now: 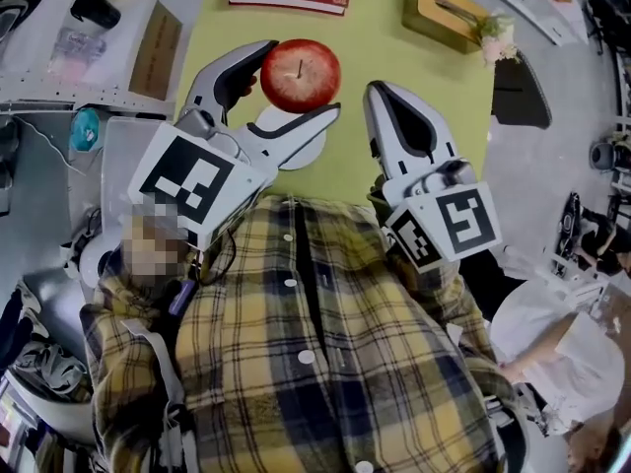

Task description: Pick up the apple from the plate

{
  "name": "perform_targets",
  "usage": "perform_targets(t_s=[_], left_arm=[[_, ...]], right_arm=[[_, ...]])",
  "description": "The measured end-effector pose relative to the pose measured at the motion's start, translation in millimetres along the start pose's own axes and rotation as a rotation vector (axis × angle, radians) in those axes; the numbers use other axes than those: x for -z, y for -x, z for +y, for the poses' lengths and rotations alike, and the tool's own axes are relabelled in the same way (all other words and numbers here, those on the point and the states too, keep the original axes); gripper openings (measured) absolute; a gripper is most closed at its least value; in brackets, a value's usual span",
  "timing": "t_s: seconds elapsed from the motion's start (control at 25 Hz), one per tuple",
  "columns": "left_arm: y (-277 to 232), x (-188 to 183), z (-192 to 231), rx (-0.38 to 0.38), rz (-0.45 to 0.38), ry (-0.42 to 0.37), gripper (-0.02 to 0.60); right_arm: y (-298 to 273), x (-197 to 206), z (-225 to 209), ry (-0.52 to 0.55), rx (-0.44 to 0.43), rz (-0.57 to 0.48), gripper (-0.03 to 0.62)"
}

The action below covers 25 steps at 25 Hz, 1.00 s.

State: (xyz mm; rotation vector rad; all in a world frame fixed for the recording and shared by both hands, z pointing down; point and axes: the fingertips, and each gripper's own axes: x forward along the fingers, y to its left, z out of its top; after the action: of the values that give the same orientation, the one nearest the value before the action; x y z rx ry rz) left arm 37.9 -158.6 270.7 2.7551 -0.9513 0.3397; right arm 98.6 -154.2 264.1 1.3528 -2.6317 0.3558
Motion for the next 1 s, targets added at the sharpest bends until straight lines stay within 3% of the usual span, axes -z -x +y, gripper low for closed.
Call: perform_targets(t_s=[1.0], left_arm=[[-7,-4,16,0.011,0.010,-0.030,0.394]], right_arm=[[-13,4,-2,0.028,-0.022,0.014,-0.005]])
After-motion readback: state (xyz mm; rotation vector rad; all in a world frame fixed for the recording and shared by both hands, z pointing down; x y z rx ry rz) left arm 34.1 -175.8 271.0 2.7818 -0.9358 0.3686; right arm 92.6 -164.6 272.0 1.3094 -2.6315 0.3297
